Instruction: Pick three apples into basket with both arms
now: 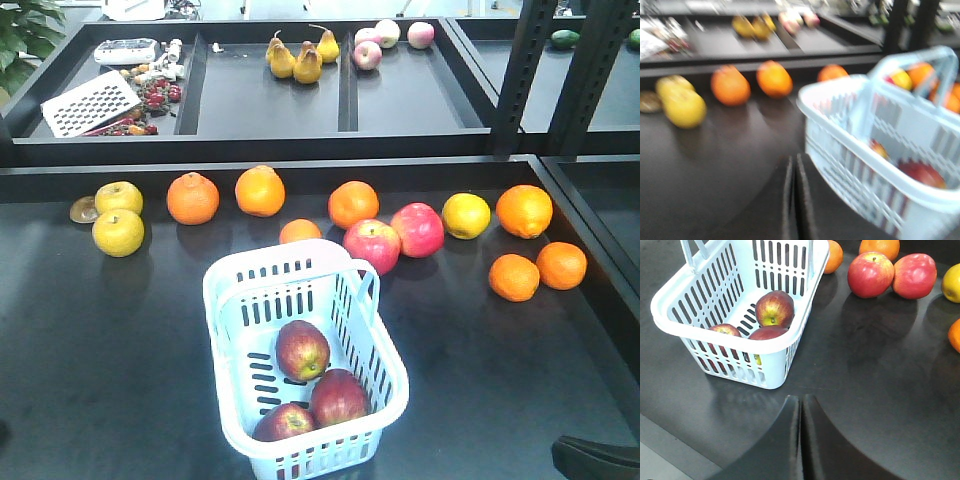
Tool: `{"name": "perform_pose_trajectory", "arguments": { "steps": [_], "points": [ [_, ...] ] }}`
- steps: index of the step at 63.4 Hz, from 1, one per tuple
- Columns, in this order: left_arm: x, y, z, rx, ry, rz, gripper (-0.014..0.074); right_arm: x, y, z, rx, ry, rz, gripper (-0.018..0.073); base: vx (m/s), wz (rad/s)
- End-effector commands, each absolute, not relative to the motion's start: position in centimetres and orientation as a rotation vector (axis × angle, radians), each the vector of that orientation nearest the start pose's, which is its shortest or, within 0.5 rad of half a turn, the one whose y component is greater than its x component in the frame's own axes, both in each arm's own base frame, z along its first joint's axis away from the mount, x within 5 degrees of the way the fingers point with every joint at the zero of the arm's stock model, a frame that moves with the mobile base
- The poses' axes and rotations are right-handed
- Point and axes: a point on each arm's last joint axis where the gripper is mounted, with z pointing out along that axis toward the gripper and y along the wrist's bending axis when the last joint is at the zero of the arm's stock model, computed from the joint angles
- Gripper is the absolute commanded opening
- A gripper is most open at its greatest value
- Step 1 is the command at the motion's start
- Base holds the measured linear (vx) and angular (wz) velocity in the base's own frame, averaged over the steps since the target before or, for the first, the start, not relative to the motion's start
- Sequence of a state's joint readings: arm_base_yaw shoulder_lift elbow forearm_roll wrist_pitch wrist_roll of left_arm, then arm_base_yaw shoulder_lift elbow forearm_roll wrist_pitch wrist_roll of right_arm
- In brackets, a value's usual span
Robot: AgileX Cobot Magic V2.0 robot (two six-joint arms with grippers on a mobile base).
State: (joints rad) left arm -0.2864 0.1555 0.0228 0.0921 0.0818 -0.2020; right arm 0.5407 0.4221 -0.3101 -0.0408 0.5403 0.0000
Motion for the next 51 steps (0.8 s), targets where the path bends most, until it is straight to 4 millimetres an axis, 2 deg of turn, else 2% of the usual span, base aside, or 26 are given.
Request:
{"name": "perform_pose_trajectory", "arguments": {
  "steps": [1,10,20,51],
  "points": [
    [6.3,-1.3,19.4,0.081,1.642,-0.235,-0.0006,7.9,4.5,25.5,-0.577,1.973,0.286,-0.0004,0.00,0.00],
    [5.5,-0.3,19.6,-0.031,1.570,-0.133,-0.0006,7.9,4.5,25.5,-0.577,1.973,0.286,-0.0004,0.00,0.00],
    [5.6,0.2,19.4,-0.108,1.590,-0.050,-0.0006,7.9,4.5,25.5,-0.577,1.972,0.286,-0.0004,0.00,0.00],
    [5.6,0.3,19.5,-0.125,1.587,-0.040,-0.0006,7.9,4.5,25.5,-0.577,1.972,0.286,-0.0004,0.00,0.00]
  ]
}}
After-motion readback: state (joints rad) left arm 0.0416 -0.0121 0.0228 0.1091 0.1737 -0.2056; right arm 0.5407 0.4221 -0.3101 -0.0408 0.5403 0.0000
